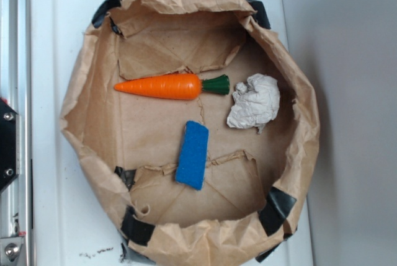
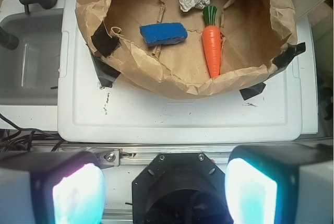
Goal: Grab the blue sponge.
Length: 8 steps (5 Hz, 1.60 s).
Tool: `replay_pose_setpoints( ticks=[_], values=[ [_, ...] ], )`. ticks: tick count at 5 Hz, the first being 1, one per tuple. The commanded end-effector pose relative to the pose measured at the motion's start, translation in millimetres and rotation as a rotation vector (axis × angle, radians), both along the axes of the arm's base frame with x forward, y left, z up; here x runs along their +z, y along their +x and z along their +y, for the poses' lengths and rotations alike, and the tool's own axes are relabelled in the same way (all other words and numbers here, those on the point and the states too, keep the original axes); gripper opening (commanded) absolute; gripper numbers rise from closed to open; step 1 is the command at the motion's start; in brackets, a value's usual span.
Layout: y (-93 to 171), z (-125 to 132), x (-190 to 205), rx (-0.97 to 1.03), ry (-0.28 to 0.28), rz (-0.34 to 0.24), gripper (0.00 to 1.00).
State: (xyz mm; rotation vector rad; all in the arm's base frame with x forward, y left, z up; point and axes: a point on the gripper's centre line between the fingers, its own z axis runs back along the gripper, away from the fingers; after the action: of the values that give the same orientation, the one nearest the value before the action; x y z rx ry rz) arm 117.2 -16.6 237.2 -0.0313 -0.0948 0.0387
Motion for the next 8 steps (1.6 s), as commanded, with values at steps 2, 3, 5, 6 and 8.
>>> replay_pose_setpoints(
  ticks=[2, 3, 5, 6, 8],
  values=[
    [13.7, -4.9, 3.1, 0.039, -0.007, 0.007, 1.0],
    [41.8, -11.8, 0.2, 0.086, 0.004, -0.009, 1.0],
    [66.7, -2.2, -22.7, 0.204, 0.036, -0.006, 1.0],
    [114.4, 14.1, -61.3, 0.452, 0.08, -0.034, 1.0],
    [161.6, 37.8, -86.2, 0.484, 0.075, 0.033, 1.0]
  ],
)
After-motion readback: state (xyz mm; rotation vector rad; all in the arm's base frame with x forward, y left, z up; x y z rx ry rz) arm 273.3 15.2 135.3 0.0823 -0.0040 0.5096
